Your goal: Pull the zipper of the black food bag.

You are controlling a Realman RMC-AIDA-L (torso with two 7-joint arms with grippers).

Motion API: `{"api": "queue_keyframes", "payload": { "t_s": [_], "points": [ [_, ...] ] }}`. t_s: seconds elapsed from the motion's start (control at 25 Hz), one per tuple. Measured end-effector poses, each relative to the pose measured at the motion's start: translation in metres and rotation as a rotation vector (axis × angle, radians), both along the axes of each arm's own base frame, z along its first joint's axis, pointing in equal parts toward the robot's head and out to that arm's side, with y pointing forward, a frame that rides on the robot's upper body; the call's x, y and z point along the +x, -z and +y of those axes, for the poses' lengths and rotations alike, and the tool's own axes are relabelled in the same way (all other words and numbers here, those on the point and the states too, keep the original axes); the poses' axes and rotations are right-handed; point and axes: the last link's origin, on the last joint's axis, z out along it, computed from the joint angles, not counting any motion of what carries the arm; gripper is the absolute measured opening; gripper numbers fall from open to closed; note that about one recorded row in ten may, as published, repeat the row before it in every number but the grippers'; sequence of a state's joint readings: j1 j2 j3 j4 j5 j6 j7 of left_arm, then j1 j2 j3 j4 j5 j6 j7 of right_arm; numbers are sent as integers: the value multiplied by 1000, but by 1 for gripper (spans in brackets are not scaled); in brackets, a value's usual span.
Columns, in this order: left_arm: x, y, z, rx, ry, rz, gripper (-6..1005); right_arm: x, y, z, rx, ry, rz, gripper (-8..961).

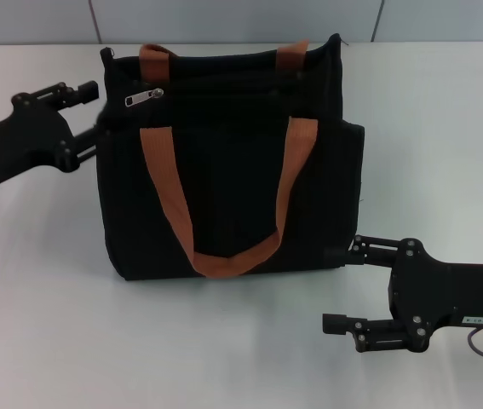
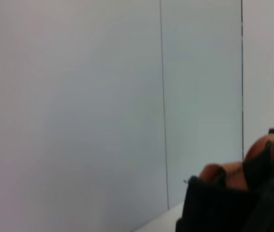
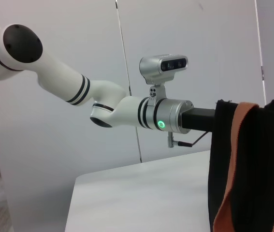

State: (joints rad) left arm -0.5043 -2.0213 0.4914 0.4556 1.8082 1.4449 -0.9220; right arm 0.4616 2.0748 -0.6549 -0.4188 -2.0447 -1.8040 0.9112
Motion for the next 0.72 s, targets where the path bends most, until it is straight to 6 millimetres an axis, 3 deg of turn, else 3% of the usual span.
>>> {"api": "queue_keyframes", "payload": {
  "t_s": [0.12, 0.4, 0.64, 0.72],
  "points": [
    [2, -5, -4, 30, 12, -54, 480, 0, 0, 0, 0, 0, 0, 772],
    [7, -6, -15, 52, 82, -85, 311, -5, -3, 2, 2, 3, 33, 771],
    [8, -3, -21, 80, 93, -110, 149, -33, -27, 11, -85, 49, 244, 770],
    [11, -1, -21, 80, 98, -121, 90, -50, -40, 30, -164, 145, 313, 770]
  ]
}}
